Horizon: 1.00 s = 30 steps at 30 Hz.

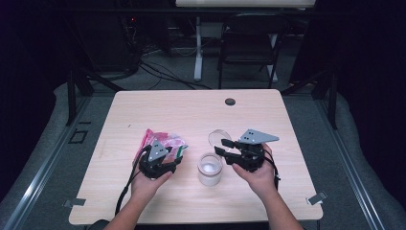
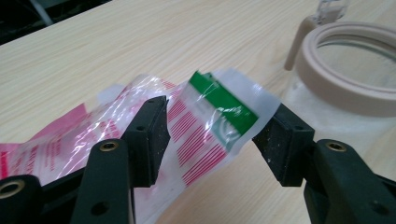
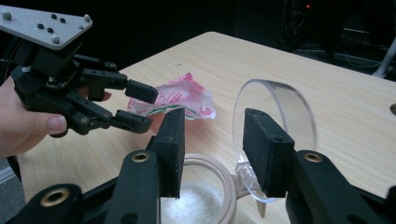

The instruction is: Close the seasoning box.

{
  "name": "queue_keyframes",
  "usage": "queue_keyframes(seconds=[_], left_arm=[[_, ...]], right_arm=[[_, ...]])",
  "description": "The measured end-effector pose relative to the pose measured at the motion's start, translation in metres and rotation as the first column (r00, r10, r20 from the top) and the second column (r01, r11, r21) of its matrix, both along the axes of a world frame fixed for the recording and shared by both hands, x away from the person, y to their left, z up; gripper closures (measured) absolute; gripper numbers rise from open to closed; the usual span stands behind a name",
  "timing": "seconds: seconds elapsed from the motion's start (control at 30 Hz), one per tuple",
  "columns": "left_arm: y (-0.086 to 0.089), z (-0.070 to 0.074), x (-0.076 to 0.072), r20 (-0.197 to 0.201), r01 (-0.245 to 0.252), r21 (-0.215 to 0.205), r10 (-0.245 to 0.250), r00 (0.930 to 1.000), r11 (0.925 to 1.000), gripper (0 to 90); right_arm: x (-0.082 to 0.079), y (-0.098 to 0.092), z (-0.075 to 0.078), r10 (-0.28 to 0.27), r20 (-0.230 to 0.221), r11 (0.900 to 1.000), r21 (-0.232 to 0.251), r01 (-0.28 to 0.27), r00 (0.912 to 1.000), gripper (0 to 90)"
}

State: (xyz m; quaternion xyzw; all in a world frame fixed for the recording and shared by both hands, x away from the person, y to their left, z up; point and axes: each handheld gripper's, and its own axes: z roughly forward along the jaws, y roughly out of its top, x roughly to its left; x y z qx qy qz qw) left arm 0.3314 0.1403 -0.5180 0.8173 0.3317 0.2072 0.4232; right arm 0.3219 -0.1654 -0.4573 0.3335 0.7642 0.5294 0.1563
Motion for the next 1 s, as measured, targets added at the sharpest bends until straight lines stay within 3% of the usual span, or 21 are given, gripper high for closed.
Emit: queue_keyframes(seconds=[0.13,0.6,1.0], left_arm=[[-0.005,0.002,-0.002,-0.001,0.025,-0.016,-0.025,0.9997,0.9996,45.6],[-0.017,0.011,-0.013,0.017,0.085,-0.036,-0.085,0.9963,0.9957,48.1],[-0.021,0.019,-0.018,-0.001,0.136,-0.06,-0.136,0.9907,0.9889,69.8]], right_arm=[[-0.001,-0.008,0.004,-0.026,0.011,1.0,-0.002,0.026,0.9996,63.6],[0.004,-0.033,0.004,-0.102,-0.011,0.995,0.022,0.102,0.9948,79.8],[0.014,-0.039,-0.01,-0.186,-0.048,0.982,0.018,0.187,0.9814,87.4]])
